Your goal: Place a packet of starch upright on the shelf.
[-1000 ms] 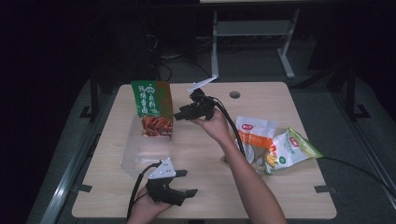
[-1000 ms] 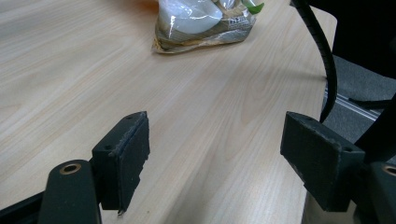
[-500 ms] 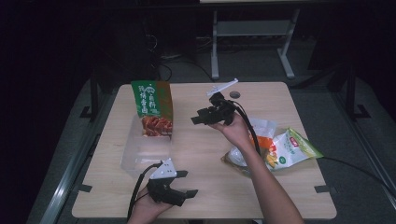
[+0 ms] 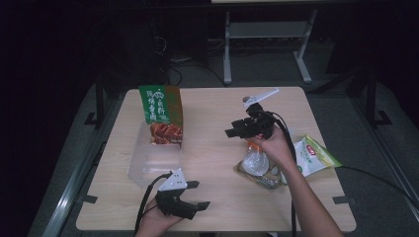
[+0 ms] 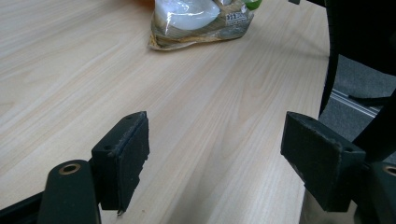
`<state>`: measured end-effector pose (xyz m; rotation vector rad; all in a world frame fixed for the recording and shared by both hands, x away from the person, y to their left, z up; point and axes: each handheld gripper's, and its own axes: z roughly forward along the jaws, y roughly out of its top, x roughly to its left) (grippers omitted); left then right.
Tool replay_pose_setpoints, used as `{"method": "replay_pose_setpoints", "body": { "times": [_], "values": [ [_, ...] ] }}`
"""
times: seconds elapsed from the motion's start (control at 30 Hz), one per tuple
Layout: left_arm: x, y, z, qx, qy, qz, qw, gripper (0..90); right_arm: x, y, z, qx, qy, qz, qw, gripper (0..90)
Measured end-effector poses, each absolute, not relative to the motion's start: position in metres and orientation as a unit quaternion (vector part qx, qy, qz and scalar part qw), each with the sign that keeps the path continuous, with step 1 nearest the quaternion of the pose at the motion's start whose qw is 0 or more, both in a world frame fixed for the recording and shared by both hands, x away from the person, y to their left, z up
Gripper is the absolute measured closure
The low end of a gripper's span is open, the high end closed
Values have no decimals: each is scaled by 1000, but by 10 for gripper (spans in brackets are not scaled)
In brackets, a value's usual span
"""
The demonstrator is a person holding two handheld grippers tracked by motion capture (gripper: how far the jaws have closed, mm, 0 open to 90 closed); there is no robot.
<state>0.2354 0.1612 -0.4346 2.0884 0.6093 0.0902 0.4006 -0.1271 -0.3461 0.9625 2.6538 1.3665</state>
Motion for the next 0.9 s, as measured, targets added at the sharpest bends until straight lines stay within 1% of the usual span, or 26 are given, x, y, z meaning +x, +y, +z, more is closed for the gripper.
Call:
{"method": "replay_pose_setpoints", "body": {
  "times": [0.3, 0.57, 0.83, 0.9],
  "values": [
    [235, 161, -434, 850, 248, 39, 463, 232, 382, -164, -356, 334, 847, 413, -1, 473],
    [234, 160, -435, 850, 248, 38, 464, 231, 367, -197, -359, 353, 843, 406, 10, 474],
    [233, 161, -433, 848, 245, 43, 467, 231, 355, -218, -361, 368, 840, 398, 12, 485],
    [233, 161, -433, 848, 244, 45, 468, 231, 349, -229, -364, 379, 837, 394, 16, 485]
  ]
}}
